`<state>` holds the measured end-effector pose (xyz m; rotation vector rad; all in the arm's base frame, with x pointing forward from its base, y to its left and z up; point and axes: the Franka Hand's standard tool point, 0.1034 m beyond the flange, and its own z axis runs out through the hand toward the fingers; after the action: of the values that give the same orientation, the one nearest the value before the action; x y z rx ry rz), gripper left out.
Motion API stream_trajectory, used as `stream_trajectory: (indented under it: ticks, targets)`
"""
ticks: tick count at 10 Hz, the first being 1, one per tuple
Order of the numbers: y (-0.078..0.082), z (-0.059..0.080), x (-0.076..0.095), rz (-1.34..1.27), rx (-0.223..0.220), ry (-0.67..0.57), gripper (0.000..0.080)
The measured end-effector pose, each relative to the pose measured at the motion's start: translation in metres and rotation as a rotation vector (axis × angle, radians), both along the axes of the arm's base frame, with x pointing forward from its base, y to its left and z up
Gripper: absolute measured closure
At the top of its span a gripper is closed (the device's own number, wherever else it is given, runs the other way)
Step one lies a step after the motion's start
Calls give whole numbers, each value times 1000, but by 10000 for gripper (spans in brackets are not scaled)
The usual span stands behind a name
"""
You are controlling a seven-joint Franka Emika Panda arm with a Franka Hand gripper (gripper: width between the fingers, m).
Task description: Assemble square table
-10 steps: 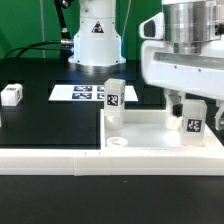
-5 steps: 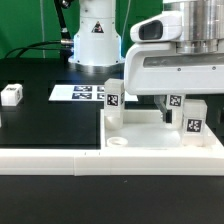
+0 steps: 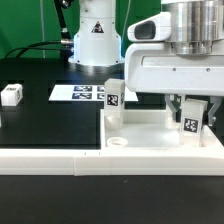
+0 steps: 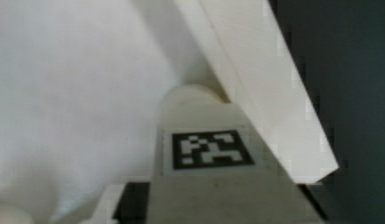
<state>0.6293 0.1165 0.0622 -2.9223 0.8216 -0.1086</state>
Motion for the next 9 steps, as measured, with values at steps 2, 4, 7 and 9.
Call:
stream_trajectory:
  ticks: [2,4,7,9]
  targets:
    - [-1,0,0,-147,14,11,511]
    - [-1,3,0,-590,42,52,511]
    - [-4,-1,0,-1156,178,142,509]
    - [-1,-1,0,-1243,183,152,509]
